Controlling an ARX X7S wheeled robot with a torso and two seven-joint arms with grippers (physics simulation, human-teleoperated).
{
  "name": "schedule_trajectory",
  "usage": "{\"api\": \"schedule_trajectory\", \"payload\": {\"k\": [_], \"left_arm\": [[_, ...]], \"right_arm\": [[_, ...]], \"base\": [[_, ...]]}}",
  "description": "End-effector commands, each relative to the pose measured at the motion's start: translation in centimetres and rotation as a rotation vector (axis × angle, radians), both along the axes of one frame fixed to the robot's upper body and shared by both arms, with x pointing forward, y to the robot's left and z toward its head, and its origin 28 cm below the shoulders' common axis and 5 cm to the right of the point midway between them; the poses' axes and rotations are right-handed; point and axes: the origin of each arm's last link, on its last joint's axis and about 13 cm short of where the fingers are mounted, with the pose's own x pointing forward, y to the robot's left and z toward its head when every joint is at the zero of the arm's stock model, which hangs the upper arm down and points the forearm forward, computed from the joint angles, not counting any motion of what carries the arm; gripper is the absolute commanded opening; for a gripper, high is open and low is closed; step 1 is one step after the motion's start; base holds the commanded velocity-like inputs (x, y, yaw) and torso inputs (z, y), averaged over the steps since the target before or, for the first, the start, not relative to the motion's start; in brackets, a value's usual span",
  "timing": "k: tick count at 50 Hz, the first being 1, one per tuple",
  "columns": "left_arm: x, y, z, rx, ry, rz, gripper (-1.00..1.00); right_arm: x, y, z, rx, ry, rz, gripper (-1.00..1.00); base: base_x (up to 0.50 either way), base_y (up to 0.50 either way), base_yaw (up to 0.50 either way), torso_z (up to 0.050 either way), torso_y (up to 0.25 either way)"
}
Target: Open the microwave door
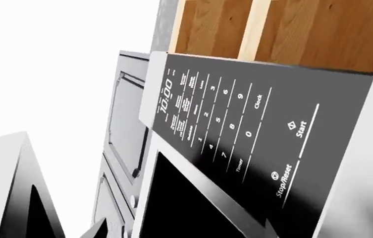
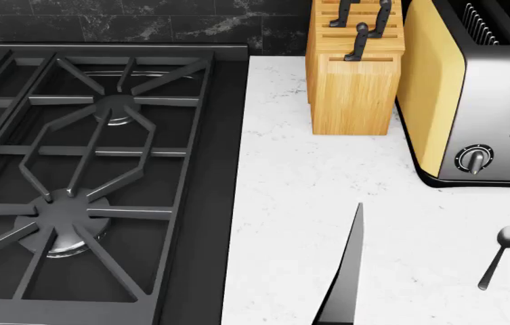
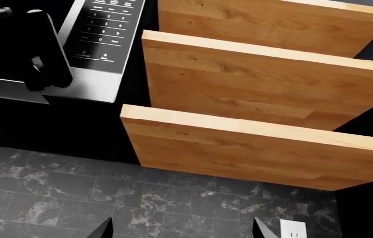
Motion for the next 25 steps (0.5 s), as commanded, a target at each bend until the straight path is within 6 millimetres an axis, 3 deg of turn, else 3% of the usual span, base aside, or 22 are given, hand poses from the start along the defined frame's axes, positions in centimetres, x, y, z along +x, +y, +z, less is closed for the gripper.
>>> {"api": "schedule_trajectory", "payload": {"k": [1, 25], "left_arm": [[1.0, 1.3, -0.4, -0.027, 0.026, 0.064, 1.00], [2.3, 3.4, -1.1, -0.077, 0.089, 0.150, 1.00]], "right_arm": [[-0.1, 0.0, 0.0, -0.001, -0.001, 0.001, 1.00], [0.0, 0.0, 0.0, -0.001, 0.000, -0.002, 1.00]], "base": [[0.00, 0.00, 0.00, 0.000, 0.000], [0.00, 0.00, 0.00, 0.000, 0.000]]}}
